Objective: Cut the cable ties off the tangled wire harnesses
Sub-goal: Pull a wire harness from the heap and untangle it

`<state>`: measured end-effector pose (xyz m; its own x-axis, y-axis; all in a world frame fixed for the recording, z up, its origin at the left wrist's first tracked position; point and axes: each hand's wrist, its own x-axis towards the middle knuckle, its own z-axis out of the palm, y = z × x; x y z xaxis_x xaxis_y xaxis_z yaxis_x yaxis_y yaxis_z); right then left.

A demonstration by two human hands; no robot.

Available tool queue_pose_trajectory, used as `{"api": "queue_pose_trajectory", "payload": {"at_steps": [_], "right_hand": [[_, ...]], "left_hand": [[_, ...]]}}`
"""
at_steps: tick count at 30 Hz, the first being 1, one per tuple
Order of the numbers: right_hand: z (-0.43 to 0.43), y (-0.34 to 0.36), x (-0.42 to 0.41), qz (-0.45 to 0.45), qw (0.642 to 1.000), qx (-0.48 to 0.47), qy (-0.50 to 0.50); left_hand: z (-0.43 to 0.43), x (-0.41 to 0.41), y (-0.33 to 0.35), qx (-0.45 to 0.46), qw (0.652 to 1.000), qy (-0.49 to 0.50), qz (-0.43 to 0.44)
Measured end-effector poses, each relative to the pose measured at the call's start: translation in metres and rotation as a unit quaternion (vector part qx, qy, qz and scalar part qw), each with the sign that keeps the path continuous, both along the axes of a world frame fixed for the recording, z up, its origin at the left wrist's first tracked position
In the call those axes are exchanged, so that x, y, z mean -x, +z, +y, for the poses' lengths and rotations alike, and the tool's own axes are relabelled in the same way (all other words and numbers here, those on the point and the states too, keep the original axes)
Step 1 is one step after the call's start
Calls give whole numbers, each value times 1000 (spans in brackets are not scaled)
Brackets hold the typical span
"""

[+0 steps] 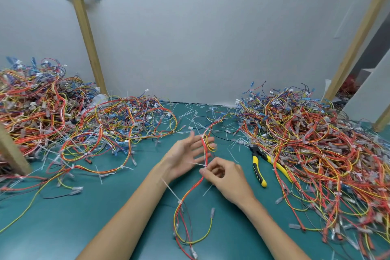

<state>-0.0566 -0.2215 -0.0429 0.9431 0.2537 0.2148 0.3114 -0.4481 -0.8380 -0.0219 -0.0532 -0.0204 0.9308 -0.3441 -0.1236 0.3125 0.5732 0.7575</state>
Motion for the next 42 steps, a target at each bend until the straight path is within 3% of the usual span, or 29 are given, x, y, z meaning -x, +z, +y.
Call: {"api": "queue_pose_trajectory", "payload": {"at_steps": [4, 6, 9, 13, 16, 23, 29, 32, 34, 37, 42], "right_hand": [[-16, 13, -9, 44, 998, 9, 41], [-25, 20, -19, 108, 990, -85, 10], [-25, 28, -46, 235, 938, -251, -50], [-5, 43, -85, 313, 879, -356, -54], [10, 53, -100, 346, 862, -370, -23], [19, 49, -102, 274, 879, -390, 5], [13, 41, -92, 213, 914, -344, 39], [11, 37, -90, 187, 915, -353, 61], [11, 37, -86, 165, 917, -355, 77], [14, 43, -79, 107, 941, -311, 78], [26, 66, -83, 28, 959, -279, 51]], "left_hand": [[0, 2, -3, -54, 996, 42, -58], [1, 5, -3, -51, 994, 72, -66], [6, 10, 0, -76, 989, 84, -93], [11, 19, 0, -100, 986, 50, -126], [15, 25, -2, -185, 966, 0, -179], [23, 29, -2, -368, 902, -91, -208], [38, 27, 1, -379, 896, -131, -188], [53, 26, 2, -374, 901, -136, -176], [61, 24, 3, -385, 903, -97, -164], [71, 18, 1, -435, 885, 47, -161], [69, 12, 7, -543, 748, 292, -245]]}}
